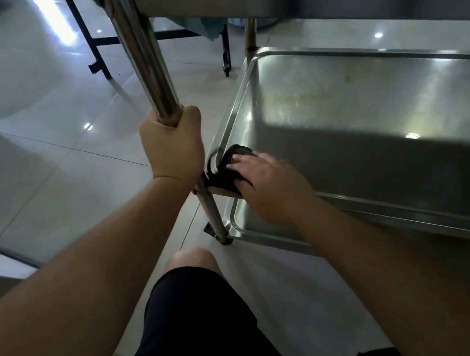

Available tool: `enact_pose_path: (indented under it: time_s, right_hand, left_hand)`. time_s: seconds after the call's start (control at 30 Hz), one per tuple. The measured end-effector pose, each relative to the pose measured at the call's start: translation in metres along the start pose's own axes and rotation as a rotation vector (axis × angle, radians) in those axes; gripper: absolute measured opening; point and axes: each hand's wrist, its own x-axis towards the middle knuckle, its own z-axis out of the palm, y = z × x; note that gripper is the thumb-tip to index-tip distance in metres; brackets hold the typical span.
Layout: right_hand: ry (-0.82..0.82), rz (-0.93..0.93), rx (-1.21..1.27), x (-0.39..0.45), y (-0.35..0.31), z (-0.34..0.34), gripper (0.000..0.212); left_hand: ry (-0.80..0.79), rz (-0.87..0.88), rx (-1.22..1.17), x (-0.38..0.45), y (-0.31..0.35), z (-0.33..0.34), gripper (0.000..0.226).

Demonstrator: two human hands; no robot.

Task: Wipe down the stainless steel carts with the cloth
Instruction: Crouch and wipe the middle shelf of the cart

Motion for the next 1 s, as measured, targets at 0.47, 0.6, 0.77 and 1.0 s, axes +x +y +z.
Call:
enact_pose_path:
  time_s: [0.47, 0.6, 0.77, 1.0]
  right_hand:
    - [0.271, 0.442, -0.126, -0.142, 0.152, -0.060, 0.060]
    - [0.300, 0.492, -0.079, -0.118, 0.131, -0.052, 0.063]
    - [0.243, 0.386, -0.092, -0.100, 0.120, -0.043, 0.056]
    - [0.250, 0.408, -0.085, -0.129, 0.161, -0.059, 0.055]
  left_hand:
    - [0.039, -0.021, 0.197, -0.003, 0.001, -0.006, 0.037]
    - [0.149, -0.193, 0.260, -0.031, -0.017, 0.003, 0.033]
    - [0.124, -0.420, 0.407, -0.143, -0.060, 0.020, 0.064]
    - [-0.330, 0.006, 0.490, -0.182, -0.049, 0.074, 0.035]
